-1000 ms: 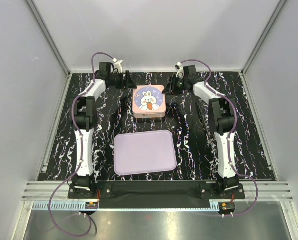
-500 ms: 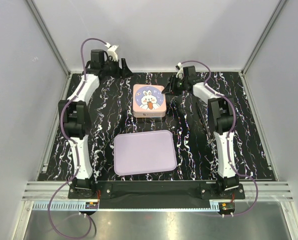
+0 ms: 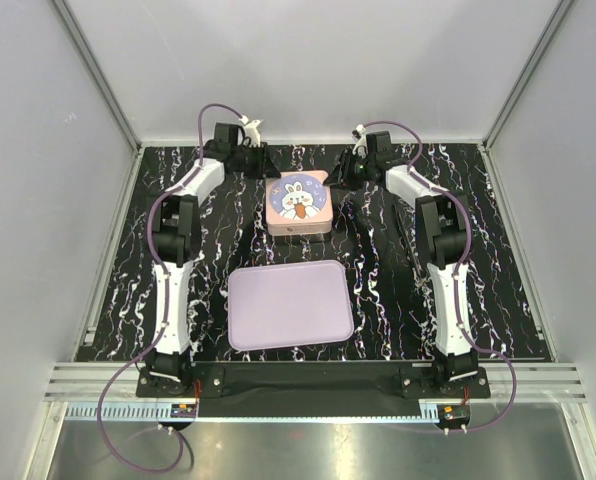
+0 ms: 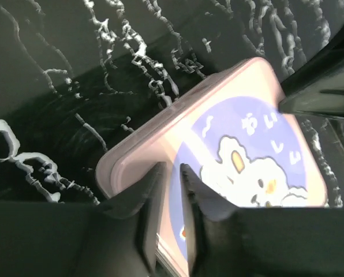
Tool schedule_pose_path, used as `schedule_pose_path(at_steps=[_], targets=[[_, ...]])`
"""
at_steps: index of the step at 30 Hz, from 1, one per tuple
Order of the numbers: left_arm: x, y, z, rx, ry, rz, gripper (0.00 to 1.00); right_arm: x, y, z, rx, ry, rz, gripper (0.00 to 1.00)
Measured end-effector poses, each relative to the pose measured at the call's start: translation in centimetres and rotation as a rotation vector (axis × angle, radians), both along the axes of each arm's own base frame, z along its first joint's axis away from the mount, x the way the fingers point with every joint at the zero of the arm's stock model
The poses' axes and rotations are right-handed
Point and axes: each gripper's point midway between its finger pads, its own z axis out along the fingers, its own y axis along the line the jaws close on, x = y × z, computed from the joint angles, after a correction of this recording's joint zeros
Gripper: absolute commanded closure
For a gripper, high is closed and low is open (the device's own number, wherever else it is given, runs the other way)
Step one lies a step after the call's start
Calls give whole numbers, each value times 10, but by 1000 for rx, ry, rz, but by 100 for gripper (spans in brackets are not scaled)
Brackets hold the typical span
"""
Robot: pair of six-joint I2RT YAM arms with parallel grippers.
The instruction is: Pack the chocolate
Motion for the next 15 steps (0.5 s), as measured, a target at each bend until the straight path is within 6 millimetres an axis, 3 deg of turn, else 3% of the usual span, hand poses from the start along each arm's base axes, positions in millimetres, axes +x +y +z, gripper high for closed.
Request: schedule_pose_path(at_steps=[7,15], targets=[[15,14,-3,24,-2,85,75,1,1,-1,6,-10,-1,61],[10,22,5,37,39,129,73,1,2,-1,14,-1,-11,58]])
